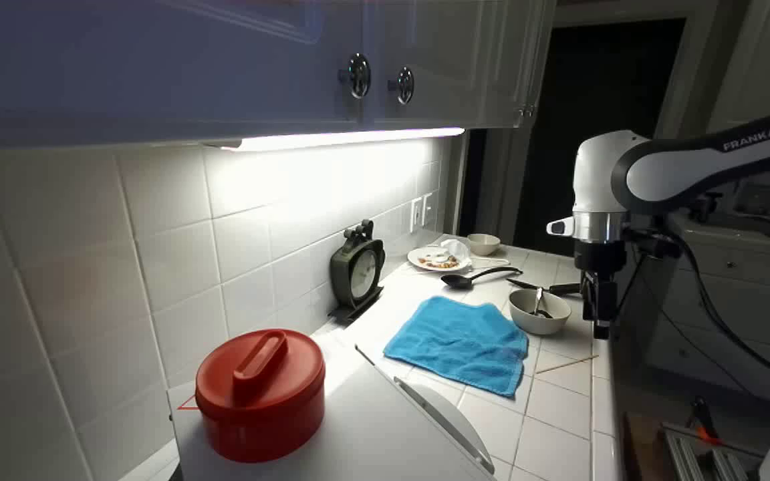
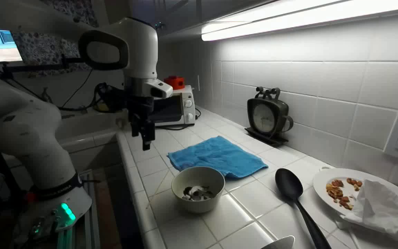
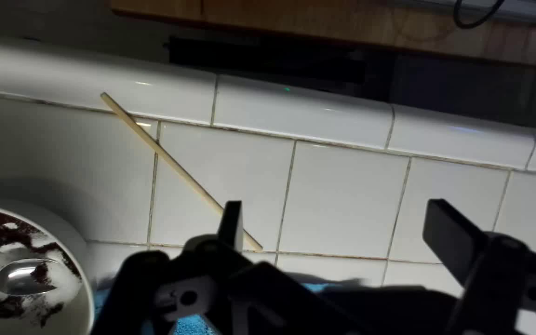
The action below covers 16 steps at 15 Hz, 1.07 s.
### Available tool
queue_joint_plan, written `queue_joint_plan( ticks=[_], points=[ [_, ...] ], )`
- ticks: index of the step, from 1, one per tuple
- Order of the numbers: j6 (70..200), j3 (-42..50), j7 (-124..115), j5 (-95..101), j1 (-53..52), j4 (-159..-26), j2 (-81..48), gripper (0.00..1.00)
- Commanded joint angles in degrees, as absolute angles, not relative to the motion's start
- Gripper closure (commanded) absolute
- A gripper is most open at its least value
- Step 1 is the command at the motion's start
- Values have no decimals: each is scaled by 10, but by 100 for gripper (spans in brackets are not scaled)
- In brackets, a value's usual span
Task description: Twist the knob on the microwave
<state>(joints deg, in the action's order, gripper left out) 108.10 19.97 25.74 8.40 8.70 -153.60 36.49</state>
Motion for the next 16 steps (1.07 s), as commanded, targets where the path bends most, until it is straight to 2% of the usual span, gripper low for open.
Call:
queue_joint_plan(
  ticks=[1, 10, 16],
  points=[
    [1080, 194, 260, 80, 93, -1535, 364, 0],
    [1080, 194, 260, 80, 93, -1535, 364, 0],
    [1280, 198, 313, -7, 0, -1516, 280, 0]
  ],
)
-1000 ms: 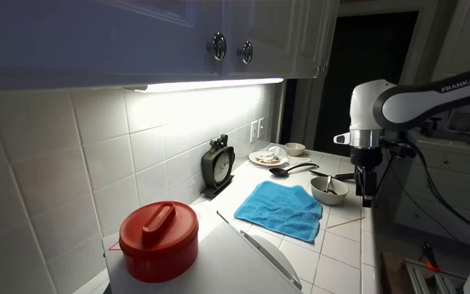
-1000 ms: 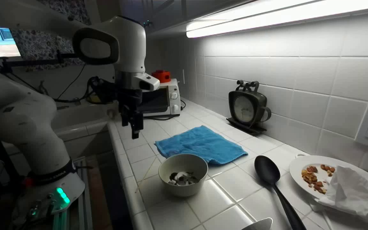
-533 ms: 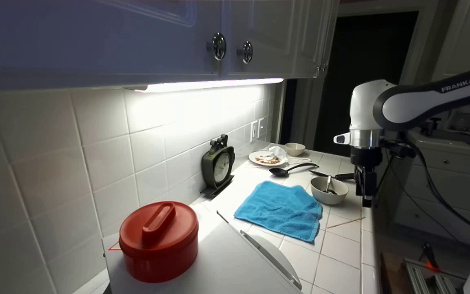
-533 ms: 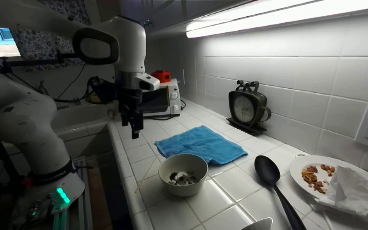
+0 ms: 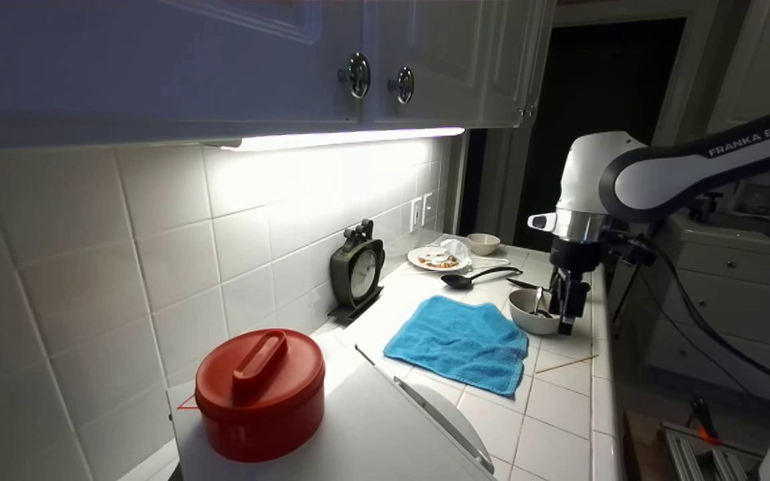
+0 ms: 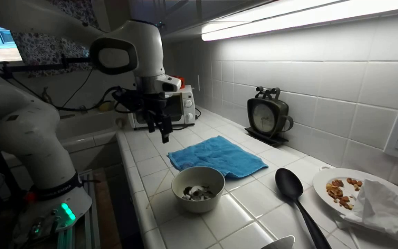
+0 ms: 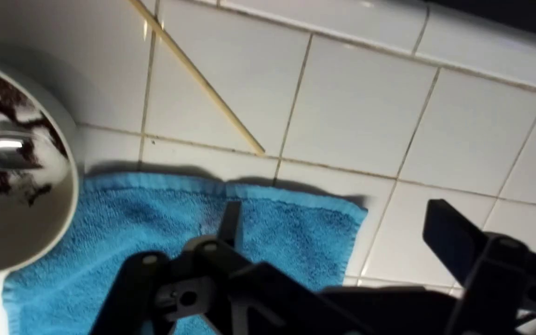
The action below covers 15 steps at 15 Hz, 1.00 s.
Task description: Twist the knob on the microwave
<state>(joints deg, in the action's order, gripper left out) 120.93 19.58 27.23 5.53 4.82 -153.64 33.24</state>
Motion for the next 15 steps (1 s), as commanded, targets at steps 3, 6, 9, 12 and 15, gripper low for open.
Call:
queue_joint_plan(
  ticks=[3, 6, 9, 12, 15],
  points=[
    [1332, 218, 390, -124, -71, -1496, 244, 0],
    [1359, 241, 510, -242, -118, -1468, 212, 0],
    [1336, 307, 633, -366, -180, -1430, 181, 0],
    [1325, 367, 750, -497, -236, -1395, 132, 0],
    [1304, 402, 820, -609, -279, -1363, 69, 0]
  ],
)
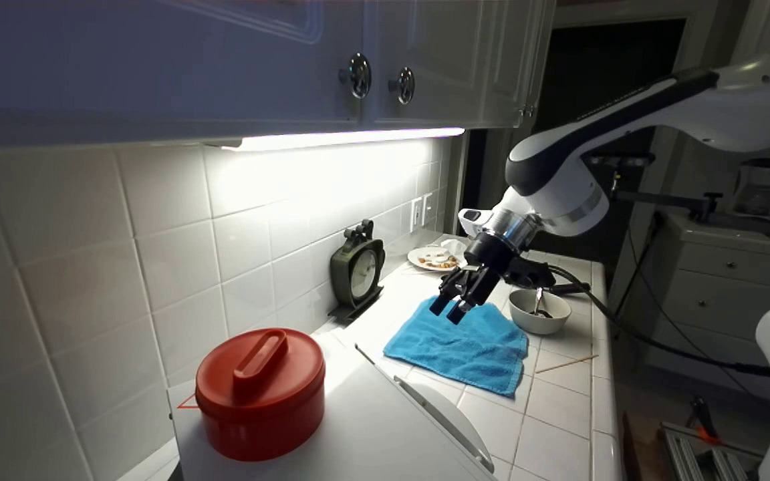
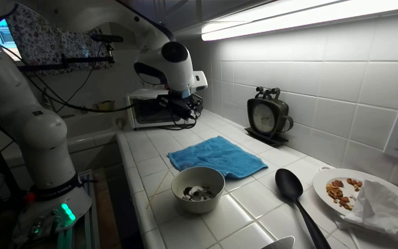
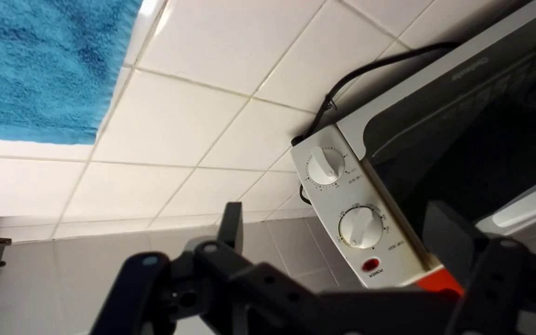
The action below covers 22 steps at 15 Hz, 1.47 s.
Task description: Twist the knob on the microwave
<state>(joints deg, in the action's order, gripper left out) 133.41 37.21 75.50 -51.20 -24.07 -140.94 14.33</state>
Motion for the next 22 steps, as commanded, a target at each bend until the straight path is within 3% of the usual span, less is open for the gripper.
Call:
queue_joint_plan(
  ticks=[1, 2, 6, 12, 13, 22],
  points=[
    [1292, 405, 830, -645, -290, -1352, 47, 0],
    [1258, 312, 847, -697, -197, -1338, 10, 0],
    [1219, 171, 841, -756, -97, -1287, -56, 0],
    [1194, 73, 828, -740, -17, -1237, -102, 0],
    [1190, 67, 829, -739, -9, -1232, -106, 20],
    [1098, 54, 814, -725, 31, -1202, -124, 84]
  ],
)
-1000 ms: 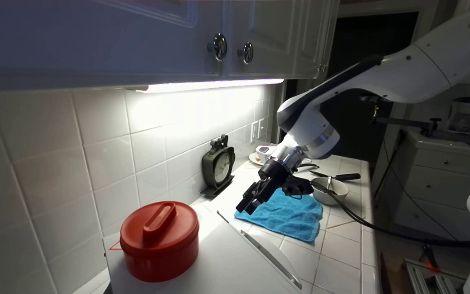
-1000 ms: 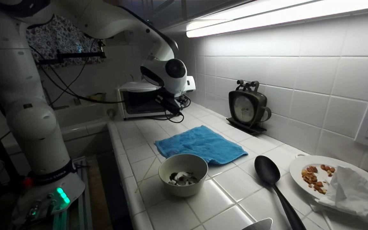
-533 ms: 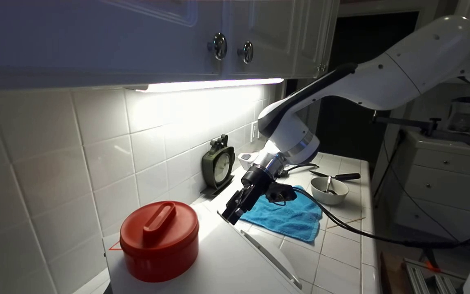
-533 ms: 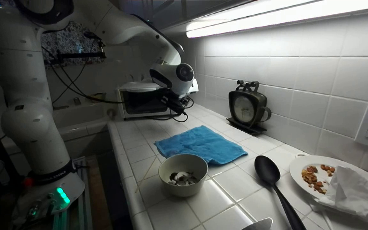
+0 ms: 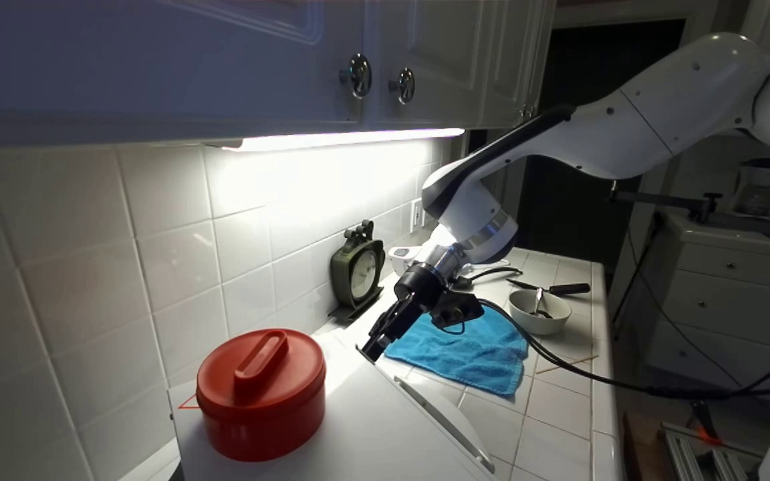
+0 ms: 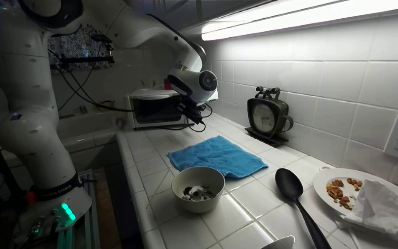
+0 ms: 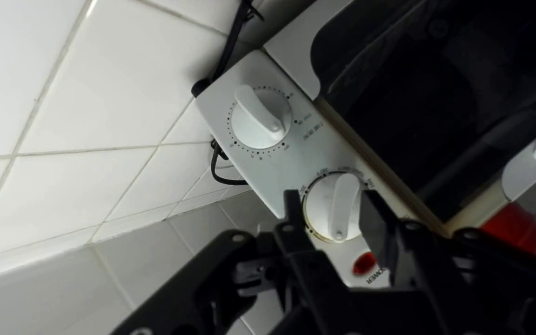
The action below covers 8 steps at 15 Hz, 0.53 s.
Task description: Twist the knob on the microwave
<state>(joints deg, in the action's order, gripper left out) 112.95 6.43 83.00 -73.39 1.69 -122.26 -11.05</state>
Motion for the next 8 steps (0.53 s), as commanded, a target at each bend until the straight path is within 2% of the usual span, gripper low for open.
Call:
queue_joint_plan(
  ticks=[1, 2, 3, 4, 6, 8],
  points=[
    [1091, 53, 813, -726, 32, -1198, -126, 92],
    [1085, 53, 811, -727, 33, -1195, -128, 98],
    [1078, 52, 809, -728, 34, -1192, -130, 79],
    [1076, 52, 809, -728, 34, -1188, -133, 67],
    [1076, 51, 807, -727, 33, -1180, -138, 53],
    [1077, 50, 807, -727, 32, -1173, -144, 45]
  ],
)
